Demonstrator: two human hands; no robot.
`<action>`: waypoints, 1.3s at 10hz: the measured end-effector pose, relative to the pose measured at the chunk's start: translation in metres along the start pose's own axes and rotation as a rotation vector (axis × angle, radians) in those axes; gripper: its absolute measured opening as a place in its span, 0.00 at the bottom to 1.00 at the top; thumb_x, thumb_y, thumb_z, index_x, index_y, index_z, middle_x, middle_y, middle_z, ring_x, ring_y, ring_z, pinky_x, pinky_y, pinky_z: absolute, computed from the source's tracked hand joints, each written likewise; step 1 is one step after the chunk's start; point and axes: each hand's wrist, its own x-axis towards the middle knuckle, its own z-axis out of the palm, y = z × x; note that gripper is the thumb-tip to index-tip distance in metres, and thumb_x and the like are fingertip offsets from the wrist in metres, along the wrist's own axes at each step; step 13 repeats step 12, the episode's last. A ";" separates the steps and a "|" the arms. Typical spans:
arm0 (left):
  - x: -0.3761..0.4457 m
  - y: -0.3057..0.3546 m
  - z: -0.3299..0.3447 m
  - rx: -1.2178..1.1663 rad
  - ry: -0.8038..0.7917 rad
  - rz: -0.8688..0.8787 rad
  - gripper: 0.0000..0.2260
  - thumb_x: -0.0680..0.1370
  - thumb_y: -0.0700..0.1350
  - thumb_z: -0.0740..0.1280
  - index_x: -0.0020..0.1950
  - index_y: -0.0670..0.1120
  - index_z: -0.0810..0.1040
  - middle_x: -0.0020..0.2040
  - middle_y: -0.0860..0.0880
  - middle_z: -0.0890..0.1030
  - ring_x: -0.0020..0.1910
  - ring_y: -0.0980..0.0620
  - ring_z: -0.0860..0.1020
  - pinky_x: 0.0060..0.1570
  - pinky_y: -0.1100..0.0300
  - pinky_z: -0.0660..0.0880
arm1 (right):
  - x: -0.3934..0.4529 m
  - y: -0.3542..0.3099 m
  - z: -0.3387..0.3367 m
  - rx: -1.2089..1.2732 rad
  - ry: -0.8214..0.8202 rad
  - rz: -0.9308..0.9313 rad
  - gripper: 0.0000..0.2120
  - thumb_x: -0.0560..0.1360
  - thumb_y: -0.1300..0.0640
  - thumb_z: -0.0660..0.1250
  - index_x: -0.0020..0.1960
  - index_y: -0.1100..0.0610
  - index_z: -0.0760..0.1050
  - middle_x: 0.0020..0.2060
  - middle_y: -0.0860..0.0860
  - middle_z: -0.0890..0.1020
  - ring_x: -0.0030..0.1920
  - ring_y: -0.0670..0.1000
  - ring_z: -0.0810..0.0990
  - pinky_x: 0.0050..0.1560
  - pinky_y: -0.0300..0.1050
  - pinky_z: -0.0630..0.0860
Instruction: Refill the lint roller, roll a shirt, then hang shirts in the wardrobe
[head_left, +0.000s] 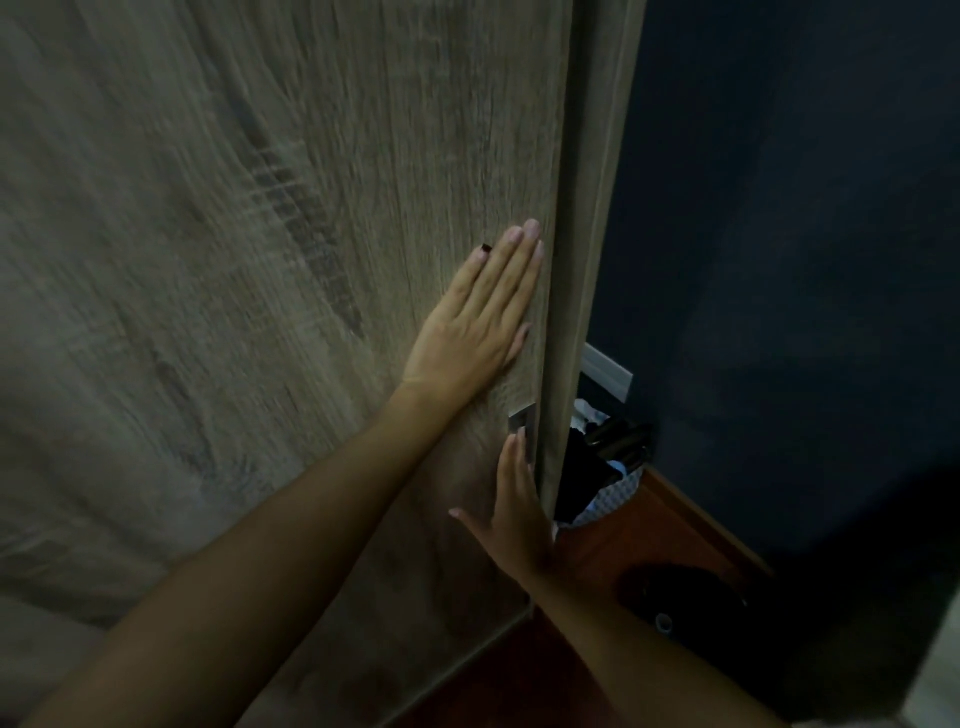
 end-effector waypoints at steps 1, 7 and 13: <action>0.013 0.010 0.003 -0.009 0.005 0.021 0.28 0.83 0.56 0.46 0.78 0.40 0.53 0.77 0.43 0.58 0.76 0.48 0.58 0.74 0.54 0.53 | 0.007 0.014 -0.003 0.018 0.014 0.020 0.56 0.68 0.27 0.60 0.75 0.51 0.27 0.77 0.49 0.36 0.76 0.49 0.43 0.75 0.55 0.58; 0.020 0.018 0.010 0.059 -0.020 -0.021 0.28 0.82 0.56 0.47 0.78 0.41 0.54 0.77 0.44 0.60 0.76 0.48 0.59 0.73 0.51 0.45 | 0.013 0.035 -0.009 -0.036 -0.018 -0.063 0.52 0.71 0.28 0.58 0.77 0.53 0.33 0.78 0.51 0.39 0.76 0.49 0.39 0.75 0.51 0.46; 0.020 0.014 -0.035 -0.123 -0.265 -0.127 0.31 0.81 0.57 0.47 0.78 0.40 0.47 0.78 0.41 0.53 0.77 0.45 0.51 0.75 0.49 0.48 | 0.011 0.041 -0.055 0.055 -0.229 -0.139 0.41 0.78 0.39 0.55 0.78 0.53 0.34 0.78 0.50 0.42 0.77 0.49 0.43 0.75 0.53 0.47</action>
